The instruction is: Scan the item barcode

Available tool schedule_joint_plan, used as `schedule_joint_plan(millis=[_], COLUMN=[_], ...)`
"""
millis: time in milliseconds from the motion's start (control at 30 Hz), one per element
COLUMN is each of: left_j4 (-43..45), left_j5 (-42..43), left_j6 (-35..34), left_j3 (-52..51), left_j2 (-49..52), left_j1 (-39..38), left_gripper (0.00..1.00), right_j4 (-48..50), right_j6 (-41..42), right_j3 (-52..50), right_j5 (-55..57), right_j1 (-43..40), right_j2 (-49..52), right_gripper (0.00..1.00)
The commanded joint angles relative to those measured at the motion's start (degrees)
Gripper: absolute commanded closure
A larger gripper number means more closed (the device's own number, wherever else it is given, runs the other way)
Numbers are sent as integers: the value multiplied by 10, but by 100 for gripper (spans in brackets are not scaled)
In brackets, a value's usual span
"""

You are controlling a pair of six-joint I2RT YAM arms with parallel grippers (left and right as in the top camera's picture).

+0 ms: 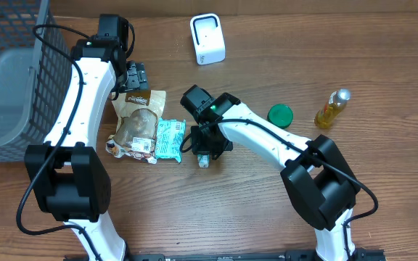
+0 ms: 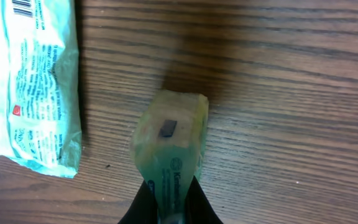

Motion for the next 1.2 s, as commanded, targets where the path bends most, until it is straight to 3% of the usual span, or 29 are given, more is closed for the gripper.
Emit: schedule_joint_plan(millis=[0, 433, 733, 900, 1167], left_j4=[1, 1, 1, 1, 1], left_j5=[-8, -8, -8, -8, -8], left_j6=[0, 0, 0, 0, 0], left_j3=[7, 7, 7, 7, 7], left_j2=[-2, -2, -2, -2, -2], left_j1=[-3, -3, -3, -3, -3], left_gripper=[0, 0, 0, 1, 0], right_j4=[-6, -28, -24, -21, 8], right_j6=[-4, -14, -17, -16, -15], right_j3=[2, 25, 25, 25, 25], right_j5=[14, 14, 14, 0, -114], right_j1=[-21, -111, -112, -112, -106], right_j2=[3, 3, 3, 3, 3], right_gripper=[96, 90, 50, 48, 46])
